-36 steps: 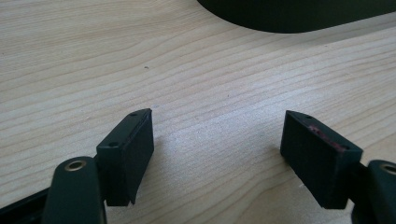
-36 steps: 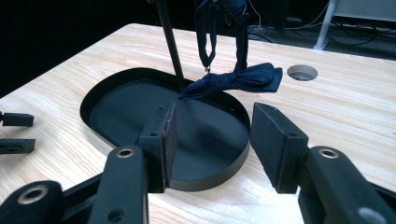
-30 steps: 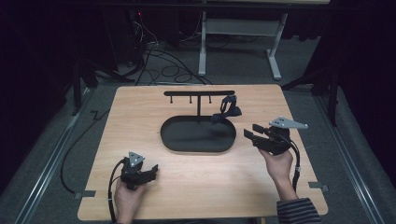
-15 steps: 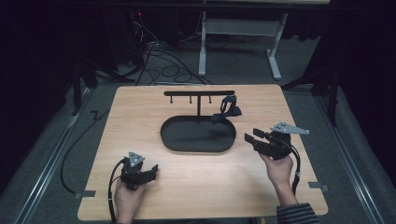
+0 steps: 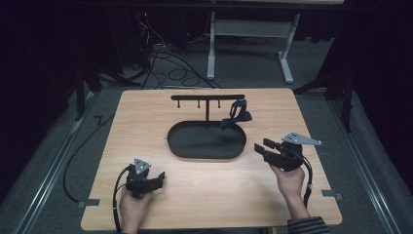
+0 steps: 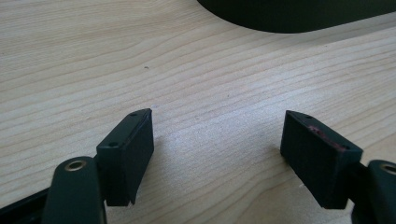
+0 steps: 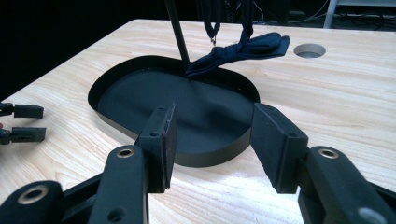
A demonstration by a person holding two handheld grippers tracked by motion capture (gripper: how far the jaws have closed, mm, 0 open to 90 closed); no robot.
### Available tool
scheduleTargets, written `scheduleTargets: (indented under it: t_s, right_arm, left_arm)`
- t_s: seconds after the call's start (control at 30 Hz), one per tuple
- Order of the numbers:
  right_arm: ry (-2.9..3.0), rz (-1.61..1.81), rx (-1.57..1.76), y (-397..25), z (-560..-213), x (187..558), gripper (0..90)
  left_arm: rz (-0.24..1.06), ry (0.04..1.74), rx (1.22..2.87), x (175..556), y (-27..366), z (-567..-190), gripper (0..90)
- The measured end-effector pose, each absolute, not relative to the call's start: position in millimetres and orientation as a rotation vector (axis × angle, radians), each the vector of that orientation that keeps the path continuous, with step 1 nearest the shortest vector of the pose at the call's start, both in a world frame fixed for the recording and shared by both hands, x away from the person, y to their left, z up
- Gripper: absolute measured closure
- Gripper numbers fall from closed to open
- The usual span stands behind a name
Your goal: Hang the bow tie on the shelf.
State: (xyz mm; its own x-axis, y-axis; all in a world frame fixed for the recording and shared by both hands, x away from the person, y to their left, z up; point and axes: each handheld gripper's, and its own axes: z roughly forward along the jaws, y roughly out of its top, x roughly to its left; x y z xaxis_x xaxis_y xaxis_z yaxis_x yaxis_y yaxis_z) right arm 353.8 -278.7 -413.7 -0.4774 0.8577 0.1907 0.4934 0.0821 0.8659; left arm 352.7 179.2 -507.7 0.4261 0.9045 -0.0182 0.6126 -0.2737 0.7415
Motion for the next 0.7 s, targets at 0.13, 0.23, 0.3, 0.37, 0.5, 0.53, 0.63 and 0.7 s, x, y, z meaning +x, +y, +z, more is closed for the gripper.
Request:
scheduleTargets:
  t_s: [0.13,0.23,0.3,0.37,0.5,0.53,0.63,0.7]
  right_arm:
    - [2.001,1.352,1.338,-277.4,-418.2,352.6,52.8]
    - [2.004,1.346,1.348,-276.4,-421.9,351.1,52.8]
    - [2.006,1.346,1.354,-276.1,-424.0,350.7,52.8]
    - [2.005,1.343,1.357,-276.2,-425.9,349.8,52.8]
    - [2.003,1.341,1.364,-277.3,-429.5,348.2,52.9]
    - [2.003,1.342,1.369,-277.4,-430.5,347.8,52.8]
    - [2.006,1.342,1.376,-277.7,-433.8,347.4,52.9]
    - [2.008,1.338,1.380,-277.5,-435.8,347.1,52.9]
  left_arm:
    - [0.545,1.278,1.997,352.7,179.2,-507.8,26.3]
    - [0.546,1.278,1.997,352.7,179.2,-507.8,26.3]
    - [0.545,1.278,1.997,352.7,179.1,-507.8,26.3]
    - [0.545,1.278,1.997,352.7,179.1,-507.8,26.3]
    - [0.546,1.278,1.997,352.7,179.1,-507.8,26.3]
    - [0.547,1.278,1.996,352.7,179.1,-507.8,26.3]
    - [0.546,1.278,1.997,352.7,179.1,-507.8,26.3]
    - [0.546,1.278,1.996,352.7,179.1,-507.8,26.3]
